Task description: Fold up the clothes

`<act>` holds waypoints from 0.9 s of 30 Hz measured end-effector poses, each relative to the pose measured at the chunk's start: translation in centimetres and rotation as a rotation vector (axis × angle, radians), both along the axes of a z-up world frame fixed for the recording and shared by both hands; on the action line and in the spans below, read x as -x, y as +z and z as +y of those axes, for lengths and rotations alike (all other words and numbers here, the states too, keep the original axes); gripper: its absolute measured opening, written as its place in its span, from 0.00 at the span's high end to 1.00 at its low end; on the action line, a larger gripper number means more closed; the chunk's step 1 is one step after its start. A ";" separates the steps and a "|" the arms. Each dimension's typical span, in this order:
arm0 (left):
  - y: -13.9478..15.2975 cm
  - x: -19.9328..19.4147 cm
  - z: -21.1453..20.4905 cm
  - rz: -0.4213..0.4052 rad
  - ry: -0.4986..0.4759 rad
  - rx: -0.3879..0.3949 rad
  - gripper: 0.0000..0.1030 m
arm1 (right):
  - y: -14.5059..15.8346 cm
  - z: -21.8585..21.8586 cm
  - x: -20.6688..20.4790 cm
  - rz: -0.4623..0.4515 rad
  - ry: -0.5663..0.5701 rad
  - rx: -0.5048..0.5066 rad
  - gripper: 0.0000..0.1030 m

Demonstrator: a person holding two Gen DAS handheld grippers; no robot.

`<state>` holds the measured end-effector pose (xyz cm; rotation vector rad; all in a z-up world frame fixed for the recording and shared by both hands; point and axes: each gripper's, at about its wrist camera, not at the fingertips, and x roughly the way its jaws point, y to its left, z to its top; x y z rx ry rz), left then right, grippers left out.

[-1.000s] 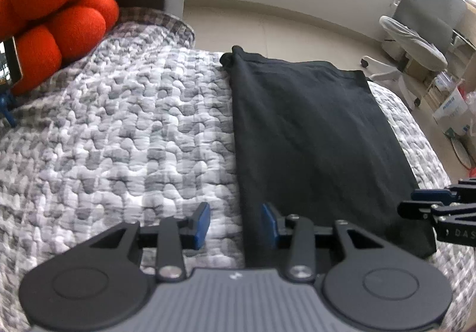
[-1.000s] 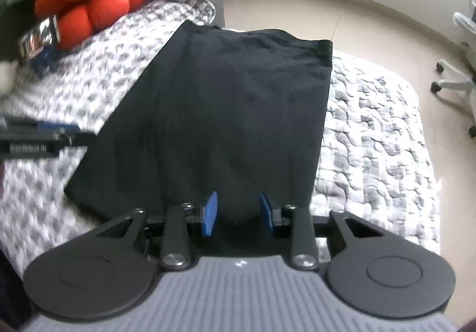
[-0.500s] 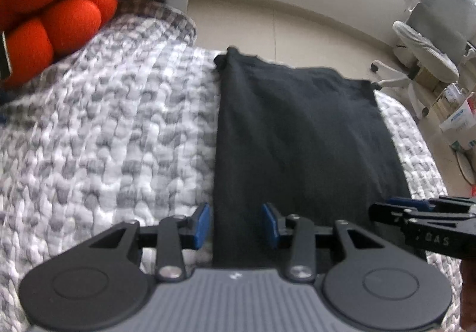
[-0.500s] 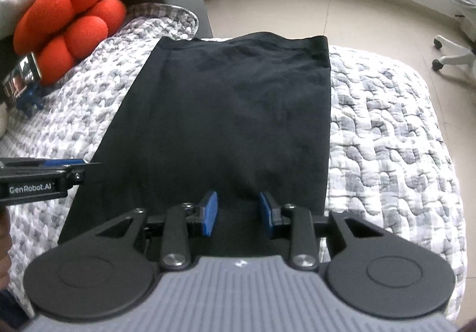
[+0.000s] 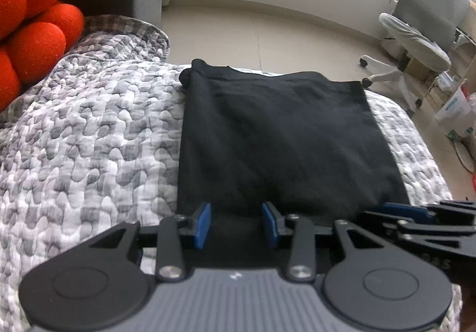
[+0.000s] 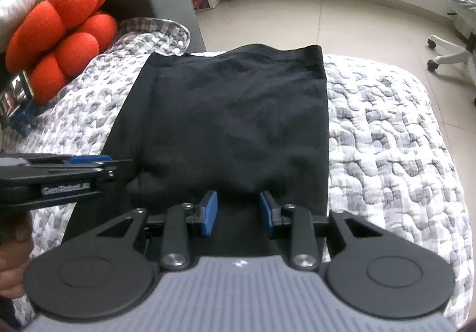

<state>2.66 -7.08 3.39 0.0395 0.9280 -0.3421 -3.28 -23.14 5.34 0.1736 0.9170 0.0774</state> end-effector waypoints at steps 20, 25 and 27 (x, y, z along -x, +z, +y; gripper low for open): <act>-0.2 -1.9 -0.3 -0.040 0.003 0.022 0.60 | 0.5 1.4 -1.5 -0.080 -0.006 0.044 0.68; -0.2 -1.7 -0.5 -0.048 -0.004 0.008 0.60 | -0.3 1.8 -2.0 -0.052 0.001 0.057 0.68; -0.2 -1.7 -0.5 -0.048 -0.002 0.007 0.60 | -0.2 1.9 -2.2 -0.052 -0.004 0.053 0.65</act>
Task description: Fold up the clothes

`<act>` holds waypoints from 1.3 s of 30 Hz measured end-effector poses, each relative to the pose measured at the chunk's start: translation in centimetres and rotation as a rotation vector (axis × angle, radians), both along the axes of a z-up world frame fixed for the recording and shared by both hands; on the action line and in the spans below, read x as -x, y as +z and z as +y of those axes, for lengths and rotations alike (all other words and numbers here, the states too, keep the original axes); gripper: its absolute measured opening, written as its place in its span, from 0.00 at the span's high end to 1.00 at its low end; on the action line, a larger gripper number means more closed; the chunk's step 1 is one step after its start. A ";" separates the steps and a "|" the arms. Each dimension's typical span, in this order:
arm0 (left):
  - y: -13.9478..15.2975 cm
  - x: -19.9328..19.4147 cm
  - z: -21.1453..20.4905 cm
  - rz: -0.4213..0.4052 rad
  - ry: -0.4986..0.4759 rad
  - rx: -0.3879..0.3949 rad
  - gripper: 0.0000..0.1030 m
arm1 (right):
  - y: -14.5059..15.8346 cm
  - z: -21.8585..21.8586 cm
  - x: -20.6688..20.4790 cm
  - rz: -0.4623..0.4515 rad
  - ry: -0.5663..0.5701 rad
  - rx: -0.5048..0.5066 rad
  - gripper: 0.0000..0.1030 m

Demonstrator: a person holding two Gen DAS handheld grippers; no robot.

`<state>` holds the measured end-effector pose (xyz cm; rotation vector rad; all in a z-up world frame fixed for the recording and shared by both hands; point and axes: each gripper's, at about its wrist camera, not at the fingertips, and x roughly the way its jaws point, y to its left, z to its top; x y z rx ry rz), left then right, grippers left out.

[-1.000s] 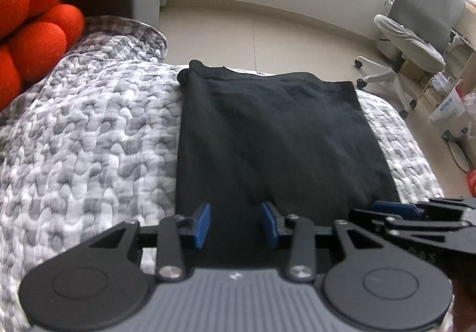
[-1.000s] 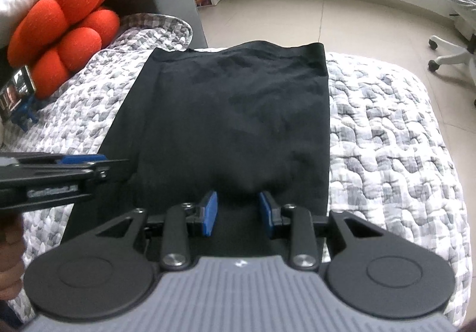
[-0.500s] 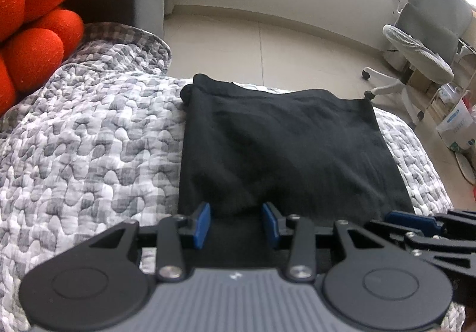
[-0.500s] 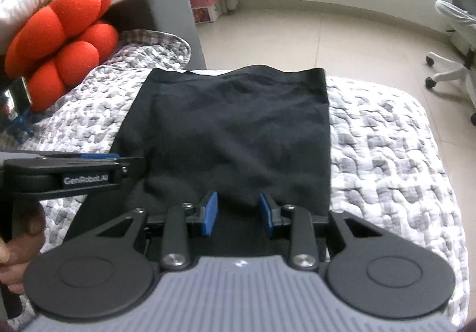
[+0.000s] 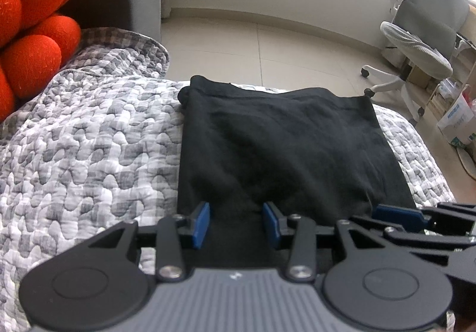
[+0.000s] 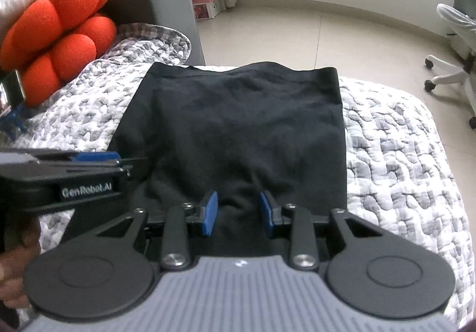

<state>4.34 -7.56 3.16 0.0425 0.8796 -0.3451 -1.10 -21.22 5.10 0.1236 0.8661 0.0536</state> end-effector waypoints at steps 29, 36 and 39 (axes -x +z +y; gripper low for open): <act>-0.1 0.3 -0.4 -0.036 -0.012 -0.058 0.57 | 0.0 1.5 -0.2 -0.042 0.037 0.009 0.64; -0.1 0.3 -0.4 -0.044 -0.018 -0.073 0.55 | 0.0 0.2 -0.3 -0.024 -0.022 0.020 0.66; -0.1 0.4 -0.6 -0.059 -0.019 -0.100 0.52 | 0.0 -0.8 -0.3 -0.017 -0.053 -0.001 0.67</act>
